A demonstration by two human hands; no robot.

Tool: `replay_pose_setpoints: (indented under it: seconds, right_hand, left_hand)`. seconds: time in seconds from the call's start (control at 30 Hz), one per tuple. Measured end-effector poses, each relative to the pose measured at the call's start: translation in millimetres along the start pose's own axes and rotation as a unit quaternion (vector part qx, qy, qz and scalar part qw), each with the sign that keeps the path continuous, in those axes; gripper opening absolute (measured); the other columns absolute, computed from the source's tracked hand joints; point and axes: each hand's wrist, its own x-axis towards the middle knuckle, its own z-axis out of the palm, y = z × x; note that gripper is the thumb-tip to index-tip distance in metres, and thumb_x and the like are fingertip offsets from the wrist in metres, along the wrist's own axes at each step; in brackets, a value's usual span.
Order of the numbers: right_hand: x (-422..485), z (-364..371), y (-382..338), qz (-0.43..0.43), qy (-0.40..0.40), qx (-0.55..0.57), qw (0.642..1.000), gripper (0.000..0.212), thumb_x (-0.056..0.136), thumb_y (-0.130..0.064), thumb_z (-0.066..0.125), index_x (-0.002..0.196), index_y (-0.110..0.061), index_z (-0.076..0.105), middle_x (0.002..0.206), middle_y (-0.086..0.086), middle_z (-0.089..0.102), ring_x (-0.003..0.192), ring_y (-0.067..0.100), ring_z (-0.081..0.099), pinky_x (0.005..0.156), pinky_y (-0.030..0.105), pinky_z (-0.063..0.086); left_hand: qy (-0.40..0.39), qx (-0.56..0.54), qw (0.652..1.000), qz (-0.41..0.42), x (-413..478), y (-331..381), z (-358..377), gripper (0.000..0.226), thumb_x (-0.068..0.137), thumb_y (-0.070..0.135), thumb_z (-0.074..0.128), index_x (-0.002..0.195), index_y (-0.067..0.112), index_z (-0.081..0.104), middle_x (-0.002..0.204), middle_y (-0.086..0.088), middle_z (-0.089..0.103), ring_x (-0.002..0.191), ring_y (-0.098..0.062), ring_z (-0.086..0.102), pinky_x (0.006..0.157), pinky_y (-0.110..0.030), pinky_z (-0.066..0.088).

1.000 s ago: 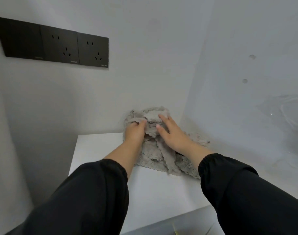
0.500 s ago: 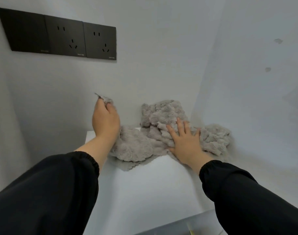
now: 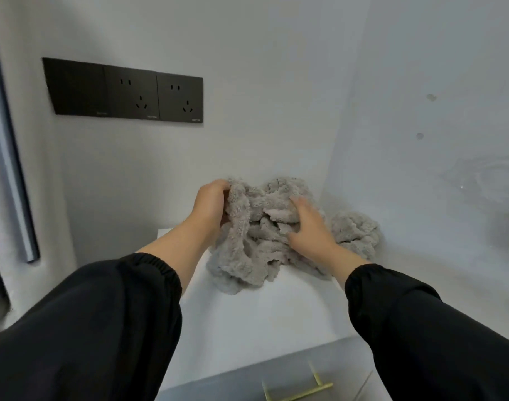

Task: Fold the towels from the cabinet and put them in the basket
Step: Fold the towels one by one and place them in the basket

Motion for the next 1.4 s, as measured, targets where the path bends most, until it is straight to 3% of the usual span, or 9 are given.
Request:
replay_pose_setpoints:
  seconds: [0.07,0.17,0.27,0.43,0.77,0.87,1.0,1.17,1.4]
  right_hand:
    - [-2.3,-20.8,-27.8,0.035,-0.055,0.182,0.981,0.079,0.086,0.006,0.047,0.151,-0.029,0.018,0.159,-0.002,0.014,0.129,0.031,0.045,0.086,0.03,0.049]
    - [-6.6,-47.6,-55.3,0.066,-0.15,0.292,0.942,0.097,0.066,0.001,0.065,0.149,-0.027,0.024,0.153,0.011,0.03,0.135,0.033,0.038,0.106,0.045,0.037]
    - [-17.7,-68.2,-63.0,0.066,-0.146,0.359,0.92,0.051,0.07,0.012,0.066,0.116,-0.008,0.059,0.111,0.023,0.064,0.098,0.032,0.063,0.092,0.044,0.05]
    - [-47.4,-112.5,-50.8,0.08,-0.102,0.267,0.955,0.011,0.081,-0.005,0.072,0.073,-0.007,0.065,0.07,0.005,0.071,0.07,0.017,0.066,0.066,0.025,0.053]
    - [-107.3,-163.8,-21.8,0.16,-0.048,0.123,0.978,0.023,0.096,-0.026,0.056,0.088,-0.005,0.052,0.053,0.005,0.043,0.035,0.014,0.037,0.035,0.02,0.028]
    - [-120.8,-170.6,-26.8,0.158,-0.073,0.123,0.977,0.027,0.094,-0.031,0.059,0.084,-0.008,0.051,0.048,0.003,0.037,0.033,0.015,0.034,0.035,0.019,0.028]
    - [-133.3,-179.3,-37.4,0.155,-0.12,0.173,0.965,0.037,0.092,-0.032,0.062,0.069,-0.012,0.041,0.055,0.008,0.04,0.05,0.019,0.04,0.051,0.027,0.033]
    - [-151.2,-184.3,-40.8,0.176,-0.258,0.22,0.924,0.022,0.091,-0.009,0.058,0.071,-0.008,0.048,0.038,-0.003,0.041,0.03,0.007,0.038,0.031,0.017,0.031]
    - [-123.9,-137.1,-12.7,0.189,-0.201,0.059,0.959,0.017,0.087,0.0,0.064,0.073,-0.003,0.055,0.066,0.008,0.054,0.063,0.021,0.055,0.056,0.029,0.053]
  left_hand:
    - [-0.021,-0.03,0.999,0.002,-15.6,24.7,12.1,0.016,0.077,0.009,0.044,0.063,0.016,0.041,0.062,-0.003,0.037,0.056,-0.019,0.034,0.055,-0.032,0.027]
    - [-0.056,-0.056,0.997,0.005,-38.6,56.2,32.0,0.017,0.079,0.009,0.042,0.064,0.018,0.04,0.064,-0.002,0.036,0.057,-0.017,0.032,0.055,-0.032,0.025]
    - [-0.089,-0.054,0.994,0.006,-62.0,80.3,49.3,0.026,0.087,0.008,0.037,0.062,0.014,0.042,0.056,-0.001,0.042,0.052,-0.018,0.041,0.054,-0.027,0.034]
    - [-0.073,-0.015,0.997,0.022,-87.0,100.8,50.4,0.03,0.087,0.009,0.037,0.058,0.017,0.035,0.047,0.003,0.038,0.041,-0.016,0.038,0.048,-0.021,0.031]
    - [-0.024,0.237,0.969,0.062,-102.0,80.2,14.9,0.03,0.079,-0.008,0.035,0.064,0.017,0.039,0.062,-0.004,0.032,0.055,-0.017,0.024,0.051,-0.027,0.015]
    - [-0.023,0.222,0.975,-0.004,-120.2,69.1,7.4,0.033,0.079,-0.005,0.036,0.062,0.02,0.024,0.066,-0.005,0.013,0.058,-0.02,0.009,0.056,-0.033,0.009]
    - [-0.131,0.121,0.981,-0.077,-139.9,61.2,-8.9,0.016,0.092,0.008,0.052,0.093,0.014,0.066,0.078,-0.007,0.065,0.062,-0.017,0.061,0.054,-0.025,0.049]
    - [-0.246,0.045,0.96,-0.122,-138.7,58.5,-49.7,0.026,0.093,0.011,0.047,0.116,0.007,0.06,0.098,-0.007,0.067,0.08,-0.015,0.068,0.065,-0.025,0.058]
    - [-0.013,0.317,0.946,-0.068,-96.5,26.7,-75.2,0.022,0.083,0.001,0.07,0.102,0.009,0.063,0.084,-0.007,0.064,0.069,-0.014,0.059,0.063,-0.023,0.05]
